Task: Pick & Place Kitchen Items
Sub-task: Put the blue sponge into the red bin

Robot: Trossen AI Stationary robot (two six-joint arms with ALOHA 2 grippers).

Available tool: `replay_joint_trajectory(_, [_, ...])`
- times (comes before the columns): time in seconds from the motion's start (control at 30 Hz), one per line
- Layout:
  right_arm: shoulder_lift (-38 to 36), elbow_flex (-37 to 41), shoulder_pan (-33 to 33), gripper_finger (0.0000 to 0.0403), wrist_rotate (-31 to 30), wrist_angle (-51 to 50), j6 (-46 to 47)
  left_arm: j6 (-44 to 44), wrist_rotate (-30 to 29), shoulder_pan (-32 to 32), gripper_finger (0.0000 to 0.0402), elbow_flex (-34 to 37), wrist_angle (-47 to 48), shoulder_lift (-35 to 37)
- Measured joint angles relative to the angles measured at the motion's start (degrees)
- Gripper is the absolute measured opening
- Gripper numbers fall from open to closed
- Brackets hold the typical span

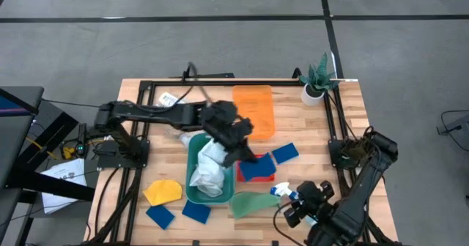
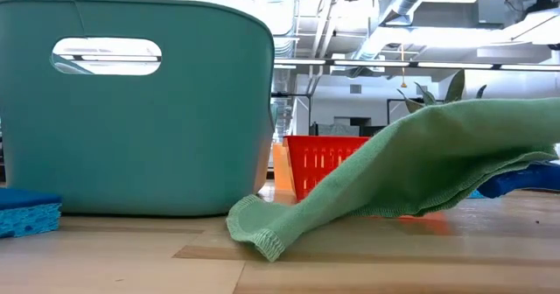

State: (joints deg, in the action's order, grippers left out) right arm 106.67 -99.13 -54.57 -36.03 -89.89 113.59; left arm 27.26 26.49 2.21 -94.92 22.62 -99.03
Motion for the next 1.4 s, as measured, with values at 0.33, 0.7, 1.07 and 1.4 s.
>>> replay_joint_trajectory(0.33, [-0.6, 0.0, -4.5, 0.0159, 0.2, -0.1, 3.3, -8.9, -2.6, -3.9, 0.0002, -16.1, 21.7, -15.0])
replay_joint_trajectory(0.7, [-0.6, 0.0, -5.7, 0.0159, 0.2, -0.1, 5.5, -15.4, -8.1, -2.4, 0.0003, -15.9, 23.5, -23.1])
replay_joint_trajectory(1.07, [-0.6, 0.0, -4.8, 0.0159, 0.0, -0.1, 5.0, -18.5, -11.1, -2.2, 0.0003, -15.9, 25.0, -25.7])
replay_joint_trajectory(1.4, [-0.6, 0.0, -4.1, 0.0159, 0.0, -0.1, 4.9, -20.8, -12.0, -1.2, 0.0004, -14.2, 23.7, -25.7])
